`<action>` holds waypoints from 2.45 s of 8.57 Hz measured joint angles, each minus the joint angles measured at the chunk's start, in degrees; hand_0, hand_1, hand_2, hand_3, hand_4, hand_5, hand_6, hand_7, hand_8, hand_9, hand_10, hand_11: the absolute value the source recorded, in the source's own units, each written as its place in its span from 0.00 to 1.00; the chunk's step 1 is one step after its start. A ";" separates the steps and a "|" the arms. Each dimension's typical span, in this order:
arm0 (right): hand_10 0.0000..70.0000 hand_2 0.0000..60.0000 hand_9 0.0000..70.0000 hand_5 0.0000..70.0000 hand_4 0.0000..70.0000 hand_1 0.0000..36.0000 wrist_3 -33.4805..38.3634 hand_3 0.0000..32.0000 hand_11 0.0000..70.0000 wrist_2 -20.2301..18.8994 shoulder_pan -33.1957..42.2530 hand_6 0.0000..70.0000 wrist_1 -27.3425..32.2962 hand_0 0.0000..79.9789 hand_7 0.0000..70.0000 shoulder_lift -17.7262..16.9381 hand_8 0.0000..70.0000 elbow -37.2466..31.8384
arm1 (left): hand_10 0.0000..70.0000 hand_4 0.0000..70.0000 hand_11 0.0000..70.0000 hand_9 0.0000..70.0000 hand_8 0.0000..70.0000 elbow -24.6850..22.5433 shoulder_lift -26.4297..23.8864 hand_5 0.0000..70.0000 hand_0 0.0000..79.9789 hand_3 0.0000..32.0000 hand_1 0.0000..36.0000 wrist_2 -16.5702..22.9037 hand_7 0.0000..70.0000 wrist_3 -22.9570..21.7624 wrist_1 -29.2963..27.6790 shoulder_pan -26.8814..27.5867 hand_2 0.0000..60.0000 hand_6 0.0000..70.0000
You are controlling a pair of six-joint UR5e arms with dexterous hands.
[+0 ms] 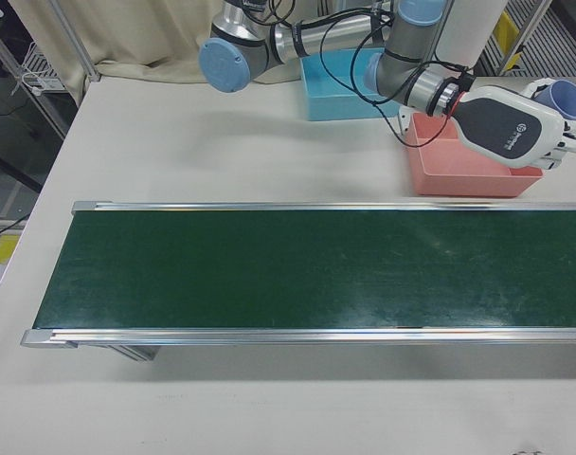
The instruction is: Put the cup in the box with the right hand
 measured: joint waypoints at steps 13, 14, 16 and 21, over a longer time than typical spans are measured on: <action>0.01 0.02 0.40 0.07 0.33 0.26 -1.22 0.00 0.04 7.18 -1.30 0.21 -0.08 0.62 0.96 -11.28 0.17 10.62 | 0.00 0.00 0.00 0.00 0.00 0.00 0.01 0.00 0.00 0.00 0.00 0.03 0.00 0.00 -0.01 0.00 0.00 0.00; 0.03 0.17 0.42 0.08 0.39 0.40 2.50 0.00 0.06 7.57 3.76 0.22 0.13 0.65 1.00 -13.88 0.18 10.23 | 0.00 0.00 0.00 0.00 0.00 0.00 0.01 0.00 0.00 0.00 0.00 0.03 0.00 0.00 -0.06 0.00 0.00 0.00; 0.04 0.24 0.46 0.08 0.52 0.39 12.52 0.00 0.08 7.87 12.90 0.24 3.74 0.64 1.00 -14.86 0.20 2.01 | 0.00 0.00 0.00 0.00 0.00 0.05 -0.04 0.00 0.00 0.00 0.00 0.03 0.00 0.00 -0.06 0.00 0.00 0.00; 0.00 0.70 0.41 0.06 0.26 0.58 23.57 0.00 0.00 4.56 33.30 0.22 9.95 0.57 1.00 -5.24 0.17 -22.57 | 0.00 0.00 0.00 0.00 0.00 0.09 -0.05 0.00 0.00 0.00 0.00 0.01 0.00 0.00 -0.07 0.00 0.00 0.00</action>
